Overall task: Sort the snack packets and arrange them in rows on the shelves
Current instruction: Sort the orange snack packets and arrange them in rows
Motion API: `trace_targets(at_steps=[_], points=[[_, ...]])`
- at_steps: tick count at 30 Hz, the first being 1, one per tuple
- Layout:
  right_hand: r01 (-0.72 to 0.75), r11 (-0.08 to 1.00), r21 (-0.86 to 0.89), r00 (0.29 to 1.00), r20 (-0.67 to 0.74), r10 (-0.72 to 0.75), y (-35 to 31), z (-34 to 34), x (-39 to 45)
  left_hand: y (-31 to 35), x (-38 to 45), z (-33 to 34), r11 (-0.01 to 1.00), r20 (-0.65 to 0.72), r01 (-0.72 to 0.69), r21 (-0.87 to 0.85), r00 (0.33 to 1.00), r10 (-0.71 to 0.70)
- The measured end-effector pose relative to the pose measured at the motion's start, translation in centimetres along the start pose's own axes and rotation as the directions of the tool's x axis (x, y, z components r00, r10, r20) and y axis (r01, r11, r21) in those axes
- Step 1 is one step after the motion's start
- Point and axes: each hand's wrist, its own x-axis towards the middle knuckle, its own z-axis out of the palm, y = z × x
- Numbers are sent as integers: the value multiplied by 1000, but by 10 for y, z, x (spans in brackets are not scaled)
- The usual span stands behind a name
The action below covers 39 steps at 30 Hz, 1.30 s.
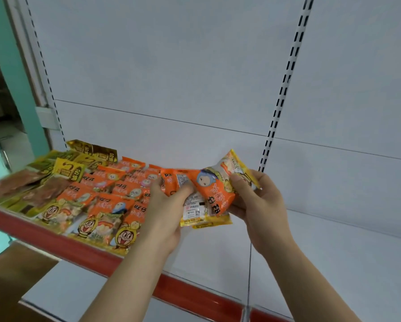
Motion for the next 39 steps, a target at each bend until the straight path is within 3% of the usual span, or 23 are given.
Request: trace_targets(at_steps=[6,11,15,18,24,28,30,33,36,39], points=[[-14,992,-124,992,-123,-1,19,30,12,8,18,2,993,204,121,-10,972,-116],[-17,996,-92,973,-230,-5,23,53,15,21,35,-13,984,374,176,14,912,-169],[24,1000,8,906,-424,-19,23,71,12,31,40,-24,990,365,139,5,922,-131],[24,984,-176,827,-550,-118,25,74,8,38,43,-31,993,319,104,-50,944,-83],[-35,976,-215,798,-594,-102,43,97,-12,36,42,-38,996,288,-45,82,958,19],[-72,920,-386,730,-649,-216,43,103,-14,40,35,-41,971,312,-131,199,948,64],[-79,887,-456,709,-651,-272,40,105,-14,40,29,-40,978,362,-132,160,930,66],[-75,859,-507,729,-616,-299,39,105,-15,37,28,-38,980,369,-142,143,926,80],[-78,840,-537,810,-525,-260,32,94,-14,38,38,-40,982,325,-133,136,942,83],[30,762,-647,917,-285,-278,21,72,-11,42,48,-43,987,364,-94,134,931,39]])
